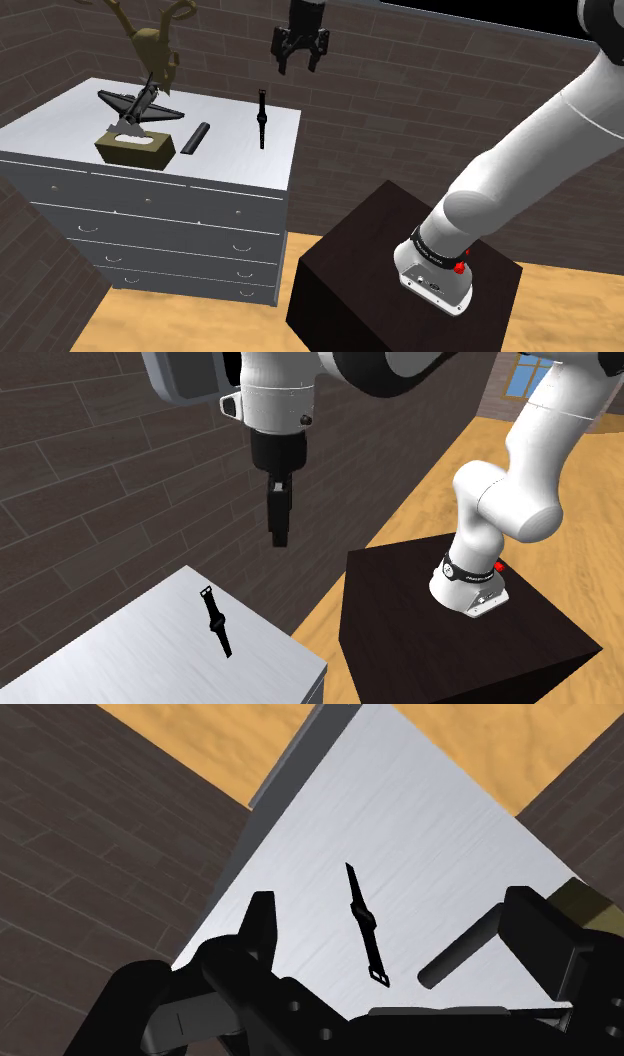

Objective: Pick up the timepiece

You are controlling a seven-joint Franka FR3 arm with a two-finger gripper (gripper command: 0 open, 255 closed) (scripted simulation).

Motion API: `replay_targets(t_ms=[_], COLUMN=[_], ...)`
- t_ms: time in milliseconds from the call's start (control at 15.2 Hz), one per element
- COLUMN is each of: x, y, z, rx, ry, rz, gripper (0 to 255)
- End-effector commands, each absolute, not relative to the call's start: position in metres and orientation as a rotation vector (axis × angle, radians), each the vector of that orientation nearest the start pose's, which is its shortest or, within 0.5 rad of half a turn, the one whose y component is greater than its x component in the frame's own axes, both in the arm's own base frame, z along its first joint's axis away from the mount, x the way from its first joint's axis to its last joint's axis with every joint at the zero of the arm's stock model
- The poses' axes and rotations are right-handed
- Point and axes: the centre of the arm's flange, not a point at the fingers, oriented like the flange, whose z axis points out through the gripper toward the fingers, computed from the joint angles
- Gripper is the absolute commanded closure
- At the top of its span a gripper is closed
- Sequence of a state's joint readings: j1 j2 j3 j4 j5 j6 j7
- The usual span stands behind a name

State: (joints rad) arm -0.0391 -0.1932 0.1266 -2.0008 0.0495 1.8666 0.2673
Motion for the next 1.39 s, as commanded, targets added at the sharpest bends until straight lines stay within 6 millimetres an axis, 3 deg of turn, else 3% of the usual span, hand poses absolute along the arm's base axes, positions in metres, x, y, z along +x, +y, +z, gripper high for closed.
replay_targets(t_ms=[0,660,1188,1320], x=[0.528,0.649,0.653,0.653], y=[0.054,0.053,0.052,0.052], z=[0.532,0.470,0.428,0.428], rx=[-3.089,-3.066,-3.065,-3.065], ry=[0.340,0.524,0.530,0.530], rz=[-0.072,-0.024,-0.022,-0.022], gripper=[0,0,0,0])
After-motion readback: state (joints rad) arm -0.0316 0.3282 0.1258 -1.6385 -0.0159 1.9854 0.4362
